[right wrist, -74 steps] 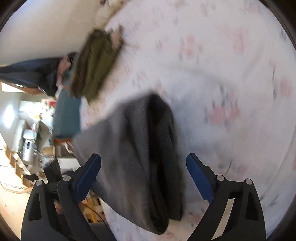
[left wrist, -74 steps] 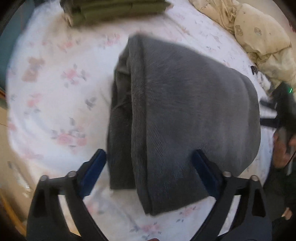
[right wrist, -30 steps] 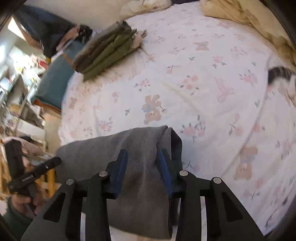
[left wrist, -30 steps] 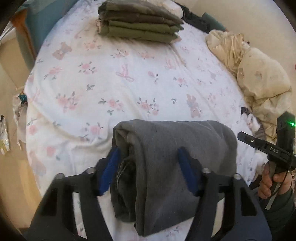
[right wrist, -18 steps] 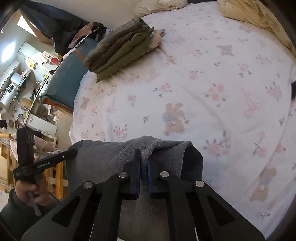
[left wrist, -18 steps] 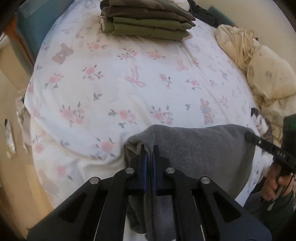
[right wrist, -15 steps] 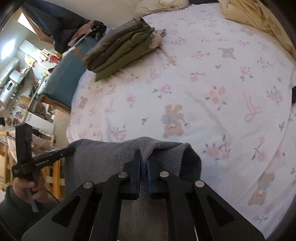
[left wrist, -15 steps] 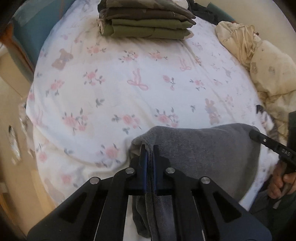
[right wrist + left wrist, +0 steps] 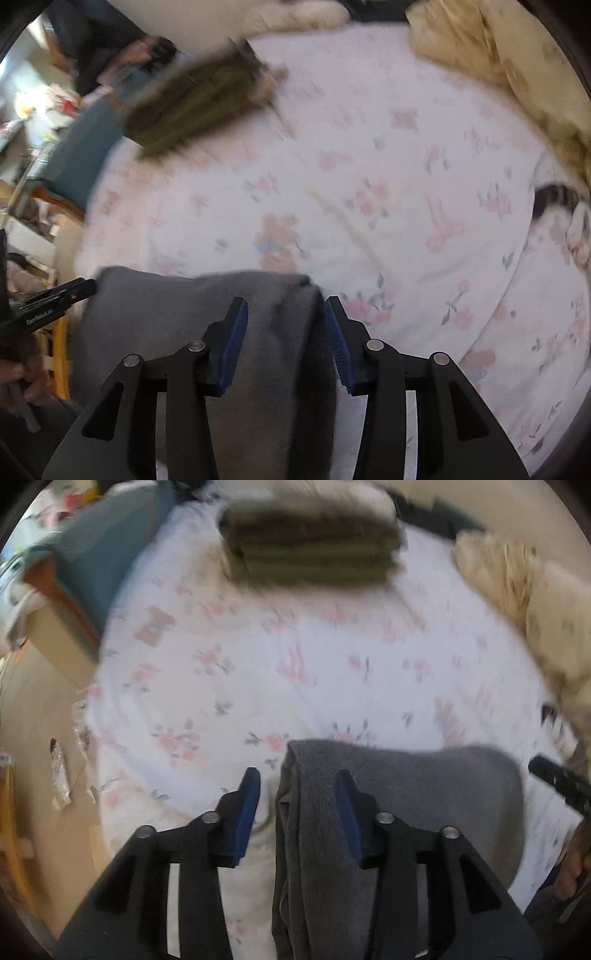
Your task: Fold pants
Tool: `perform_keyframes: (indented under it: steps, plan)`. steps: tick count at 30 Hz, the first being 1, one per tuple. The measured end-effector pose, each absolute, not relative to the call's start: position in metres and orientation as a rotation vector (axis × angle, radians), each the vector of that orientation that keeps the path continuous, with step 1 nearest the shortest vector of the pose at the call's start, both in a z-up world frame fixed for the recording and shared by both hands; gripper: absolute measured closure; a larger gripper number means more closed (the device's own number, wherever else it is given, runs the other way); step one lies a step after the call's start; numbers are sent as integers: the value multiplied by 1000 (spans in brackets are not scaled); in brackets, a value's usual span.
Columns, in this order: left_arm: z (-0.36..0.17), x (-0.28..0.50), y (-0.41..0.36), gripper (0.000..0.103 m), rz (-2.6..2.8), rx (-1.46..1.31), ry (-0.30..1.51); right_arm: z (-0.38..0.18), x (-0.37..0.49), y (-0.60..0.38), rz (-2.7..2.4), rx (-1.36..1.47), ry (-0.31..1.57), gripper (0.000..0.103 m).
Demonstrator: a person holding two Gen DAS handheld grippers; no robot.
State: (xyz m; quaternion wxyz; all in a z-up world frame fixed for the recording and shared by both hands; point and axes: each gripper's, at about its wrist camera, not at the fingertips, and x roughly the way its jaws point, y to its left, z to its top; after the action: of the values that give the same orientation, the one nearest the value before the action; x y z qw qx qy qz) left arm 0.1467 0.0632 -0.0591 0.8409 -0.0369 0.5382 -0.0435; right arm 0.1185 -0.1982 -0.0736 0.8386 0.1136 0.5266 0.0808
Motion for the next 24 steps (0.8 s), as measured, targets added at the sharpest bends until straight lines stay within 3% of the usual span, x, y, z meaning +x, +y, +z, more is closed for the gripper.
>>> perform_keyframes:
  steps: [3, 5, 6, 7, 8, 15, 19, 20, 21, 23, 24]
  plan:
    - [-44, 126, 47, 64, -224, -101, 1067, -58, 106, -180, 323, 310, 1076, 59]
    - [-51, 121, 27, 66, -309, -73, 1082, -68, 105, -162, 349, 302, 1112, 64]
    - [-60, 121, 17, 71, -324, -38, 1092, -73, 106, -157, 346, 292, 1125, 73]
    - [-68, 123, 11, 89, -333, -19, 1101, -83, 109, -151, 339, 270, 1143, 76]
    - [-83, 127, 4, 94, -336, 18, 1139, -93, 114, -144, 335, 246, 1166, 79]
    - [-118, 139, -10, 94, -323, 199, 1214, -138, 118, -115, 313, 49, 1241, 85]
    - [-104, 141, 4, 94, -320, 62, 1198, -121, 110, -122, 334, 69, 1187, 84]
    - [-96, 139, 10, 79, -314, 7, 1203, -115, 109, -131, 347, 118, 1186, 83]
    - [-88, 135, 18, 66, -313, -43, 1198, -105, 109, -140, 357, 182, 1183, 74]
    - [-73, 122, 32, 15, -294, -84, 1127, -84, 103, -164, 350, 286, 1132, 47]
    - [-68, 116, 42, 10, -253, -85, 1087, -76, 100, -177, 325, 324, 1103, 27]
